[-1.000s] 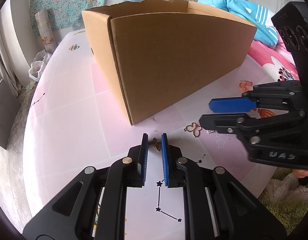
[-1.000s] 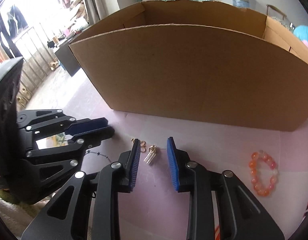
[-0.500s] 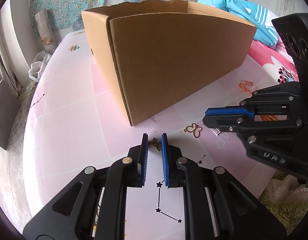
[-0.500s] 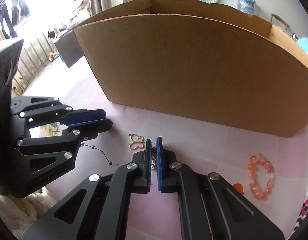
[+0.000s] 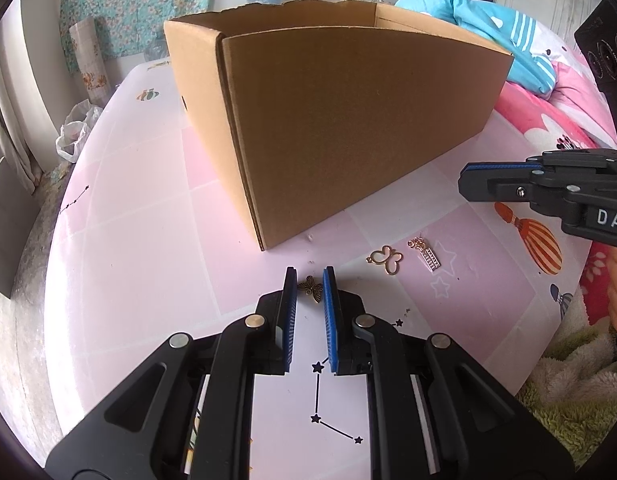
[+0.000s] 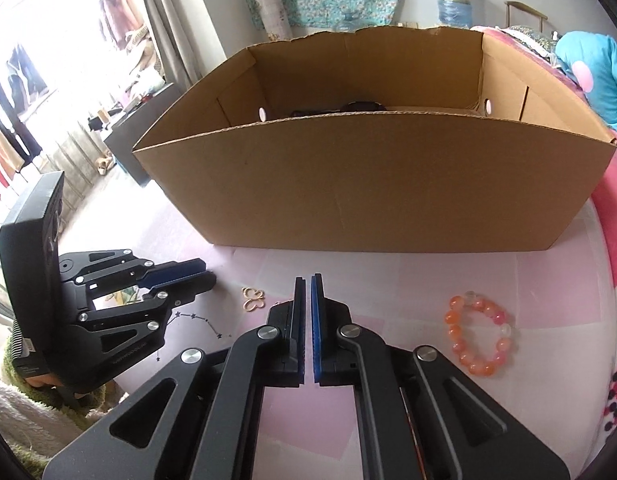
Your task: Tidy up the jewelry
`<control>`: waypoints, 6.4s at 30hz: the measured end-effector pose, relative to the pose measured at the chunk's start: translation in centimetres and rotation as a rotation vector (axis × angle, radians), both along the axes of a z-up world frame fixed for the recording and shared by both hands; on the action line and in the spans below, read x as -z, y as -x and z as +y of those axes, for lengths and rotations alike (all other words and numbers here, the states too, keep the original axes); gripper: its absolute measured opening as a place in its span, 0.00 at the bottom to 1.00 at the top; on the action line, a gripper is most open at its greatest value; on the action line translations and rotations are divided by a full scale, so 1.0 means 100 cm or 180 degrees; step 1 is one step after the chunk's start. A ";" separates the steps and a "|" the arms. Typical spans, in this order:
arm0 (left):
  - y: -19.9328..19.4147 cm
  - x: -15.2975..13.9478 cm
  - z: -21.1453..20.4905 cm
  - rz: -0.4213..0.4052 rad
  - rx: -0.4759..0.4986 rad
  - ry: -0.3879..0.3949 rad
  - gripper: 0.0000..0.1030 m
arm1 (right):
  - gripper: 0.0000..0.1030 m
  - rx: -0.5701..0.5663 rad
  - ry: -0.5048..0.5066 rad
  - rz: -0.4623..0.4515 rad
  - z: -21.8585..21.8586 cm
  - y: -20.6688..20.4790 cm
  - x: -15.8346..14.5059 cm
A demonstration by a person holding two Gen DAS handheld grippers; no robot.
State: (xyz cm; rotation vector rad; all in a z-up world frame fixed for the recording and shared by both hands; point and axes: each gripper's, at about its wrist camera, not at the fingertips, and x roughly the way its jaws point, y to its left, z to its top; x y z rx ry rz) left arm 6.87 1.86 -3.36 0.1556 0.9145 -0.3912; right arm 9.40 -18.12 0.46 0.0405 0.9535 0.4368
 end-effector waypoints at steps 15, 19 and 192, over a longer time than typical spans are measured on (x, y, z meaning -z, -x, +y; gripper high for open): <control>-0.001 0.000 -0.007 -0.0002 -0.0011 -0.0068 0.12 | 0.12 -0.0274 0.0482 0.0029 0.049 0.000 0.028; -0.001 0.001 -0.008 -0.0008 -0.0022 -0.0057 0.12 | 0.05 -0.0296 0.0587 -0.0013 0.051 -0.001 0.027; 0.009 0.001 0.009 0.0410 -0.0953 -0.0220 0.91 | 0.94 0.0513 0.0766 0.0073 -0.025 0.043 0.051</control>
